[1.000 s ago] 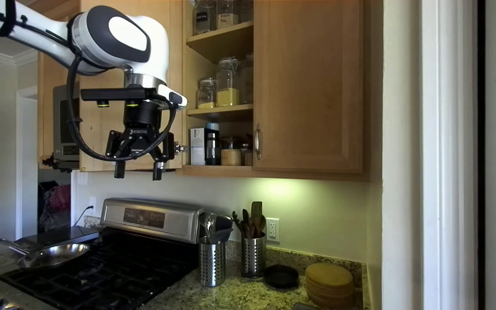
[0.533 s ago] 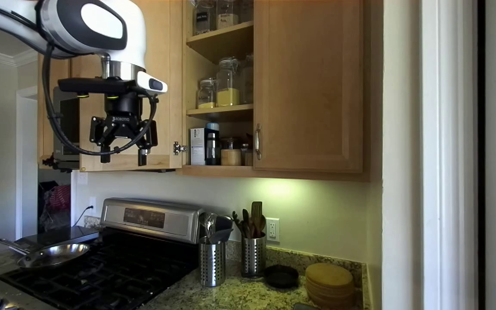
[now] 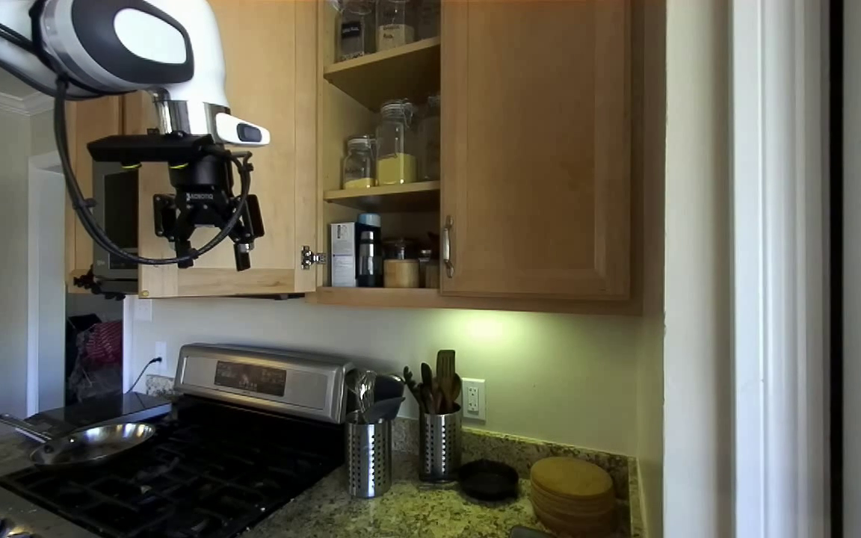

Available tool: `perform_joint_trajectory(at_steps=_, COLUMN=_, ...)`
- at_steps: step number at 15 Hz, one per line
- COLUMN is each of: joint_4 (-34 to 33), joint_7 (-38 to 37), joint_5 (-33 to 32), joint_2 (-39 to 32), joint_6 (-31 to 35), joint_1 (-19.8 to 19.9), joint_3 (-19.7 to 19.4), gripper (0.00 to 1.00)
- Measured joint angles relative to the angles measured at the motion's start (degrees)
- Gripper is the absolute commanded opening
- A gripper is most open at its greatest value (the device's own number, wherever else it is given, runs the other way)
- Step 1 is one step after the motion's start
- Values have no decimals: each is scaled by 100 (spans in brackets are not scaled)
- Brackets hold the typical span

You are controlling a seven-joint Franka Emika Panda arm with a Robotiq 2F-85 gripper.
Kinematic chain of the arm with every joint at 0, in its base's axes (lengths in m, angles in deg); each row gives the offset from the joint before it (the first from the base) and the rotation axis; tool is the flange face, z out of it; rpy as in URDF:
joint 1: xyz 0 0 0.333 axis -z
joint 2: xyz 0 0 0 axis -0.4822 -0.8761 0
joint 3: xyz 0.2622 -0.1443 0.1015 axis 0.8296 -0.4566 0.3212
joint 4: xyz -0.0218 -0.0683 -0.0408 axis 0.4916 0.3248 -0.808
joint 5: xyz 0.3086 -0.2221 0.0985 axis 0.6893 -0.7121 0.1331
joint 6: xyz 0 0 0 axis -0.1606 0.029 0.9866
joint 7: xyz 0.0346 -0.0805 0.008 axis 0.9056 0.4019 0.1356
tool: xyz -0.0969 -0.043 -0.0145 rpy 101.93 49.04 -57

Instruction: Close the top left cupboard door

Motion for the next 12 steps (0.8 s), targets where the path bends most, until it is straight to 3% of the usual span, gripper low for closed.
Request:
perform_joint_trajectory(at_steps=7, joint_4=0, joint_7=0, joint_5=60, joint_2=-4, joint_6=37, joint_1=-27, joint_3=-31, gripper=100)
perform_joint_trajectory(at_steps=12, joint_4=-3, joint_7=-250, joint_5=699, joint_2=-39, joint_6=966, joint_1=-233, joint_3=54, gripper=100)
